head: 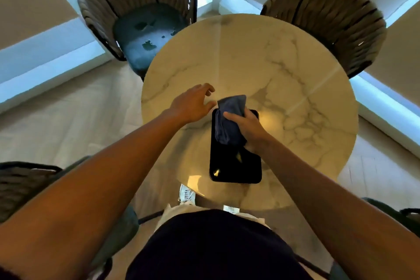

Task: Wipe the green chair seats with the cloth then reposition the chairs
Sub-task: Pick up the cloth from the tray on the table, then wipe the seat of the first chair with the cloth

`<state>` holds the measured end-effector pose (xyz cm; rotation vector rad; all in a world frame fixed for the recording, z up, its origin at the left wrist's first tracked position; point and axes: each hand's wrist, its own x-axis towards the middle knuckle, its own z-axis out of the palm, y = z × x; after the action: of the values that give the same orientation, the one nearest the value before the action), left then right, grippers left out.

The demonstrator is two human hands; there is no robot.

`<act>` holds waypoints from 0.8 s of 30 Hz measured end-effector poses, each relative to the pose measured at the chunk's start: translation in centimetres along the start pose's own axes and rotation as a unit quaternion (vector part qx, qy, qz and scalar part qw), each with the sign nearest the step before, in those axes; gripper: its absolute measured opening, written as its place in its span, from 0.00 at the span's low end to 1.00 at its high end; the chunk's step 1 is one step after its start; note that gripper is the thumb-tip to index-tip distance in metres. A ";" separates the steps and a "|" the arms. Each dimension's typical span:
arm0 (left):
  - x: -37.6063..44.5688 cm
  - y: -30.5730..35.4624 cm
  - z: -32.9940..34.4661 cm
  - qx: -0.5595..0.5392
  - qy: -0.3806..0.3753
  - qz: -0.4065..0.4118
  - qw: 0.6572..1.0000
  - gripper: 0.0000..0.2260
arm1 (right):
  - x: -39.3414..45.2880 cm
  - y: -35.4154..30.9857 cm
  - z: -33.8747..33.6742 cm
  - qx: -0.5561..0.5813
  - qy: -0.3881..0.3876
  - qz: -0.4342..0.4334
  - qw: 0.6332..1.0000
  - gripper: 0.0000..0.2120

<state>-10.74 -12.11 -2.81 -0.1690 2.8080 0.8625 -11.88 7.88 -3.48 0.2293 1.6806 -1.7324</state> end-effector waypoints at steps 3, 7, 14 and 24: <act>-3.7 -1.7 0.6 -0.018 0.034 -0.087 0.995 0.20 | 0.3 -0.1 1.4 -0.057 -0.059 -0.011 0.997 0.17; -9.7 -3.9 2.5 -0.030 0.062 -0.185 0.980 0.22 | 0.2 0.4 4.8 -0.124 -0.113 -0.012 0.986 0.18; -21.4 -6.9 6.5 -0.054 0.094 -0.316 0.942 0.22 | -2.6 4.3 11.6 -0.212 -0.210 0.003 0.955 0.10; -38.8 -11.8 12.1 -0.144 0.162 -0.486 0.847 0.18 | -9.5 15.0 22.9 -0.343 -0.335 0.053 0.876 0.14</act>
<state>30.94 -13.04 -10.43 -1.7263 2.2660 0.9851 11.64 -8.76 -6.81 -0.5404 1.5730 -0.8709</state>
